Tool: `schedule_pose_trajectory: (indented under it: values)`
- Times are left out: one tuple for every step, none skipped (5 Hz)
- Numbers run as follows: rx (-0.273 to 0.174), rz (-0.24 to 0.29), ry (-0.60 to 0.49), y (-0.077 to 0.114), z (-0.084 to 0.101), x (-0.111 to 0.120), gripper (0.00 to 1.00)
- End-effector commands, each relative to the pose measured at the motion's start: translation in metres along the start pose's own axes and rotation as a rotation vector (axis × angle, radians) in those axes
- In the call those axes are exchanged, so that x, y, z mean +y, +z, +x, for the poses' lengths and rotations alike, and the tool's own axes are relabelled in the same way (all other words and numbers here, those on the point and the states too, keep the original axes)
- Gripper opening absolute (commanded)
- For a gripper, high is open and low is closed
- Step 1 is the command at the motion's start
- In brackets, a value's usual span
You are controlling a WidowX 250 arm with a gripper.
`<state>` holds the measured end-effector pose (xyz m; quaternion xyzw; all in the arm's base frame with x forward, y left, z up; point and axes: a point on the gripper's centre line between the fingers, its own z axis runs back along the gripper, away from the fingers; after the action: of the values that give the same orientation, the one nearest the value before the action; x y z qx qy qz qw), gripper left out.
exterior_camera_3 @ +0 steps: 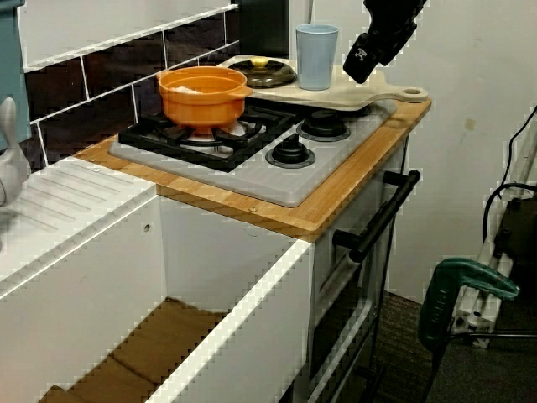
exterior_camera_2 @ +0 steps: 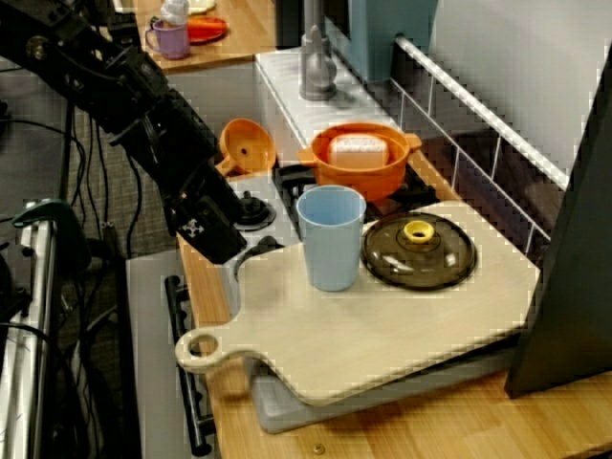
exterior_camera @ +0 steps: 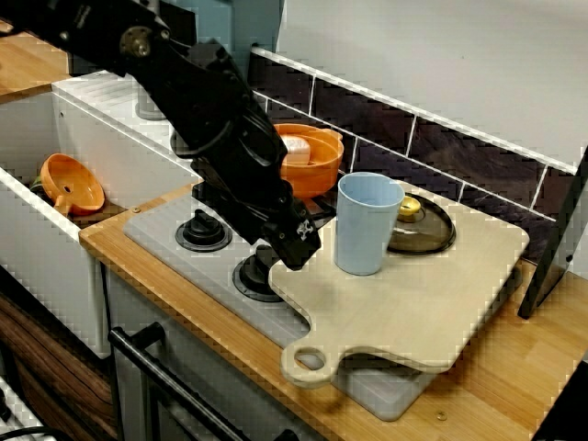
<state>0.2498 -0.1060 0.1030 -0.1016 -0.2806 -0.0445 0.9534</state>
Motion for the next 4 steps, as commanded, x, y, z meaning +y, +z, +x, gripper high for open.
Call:
schedule_pose_trajectory:
  values:
    - [-0.029,-0.003,-0.011,-0.003,0.009,-0.016,1.0]
    - [-0.076,0.013,-0.02,-0.002,0.013,-0.021,1.0]
    - [-0.092,0.031,-0.023,-0.009,0.024,-0.02,1.0]
    - [-0.104,0.038,-0.014,-0.012,0.038,-0.017,1.0]
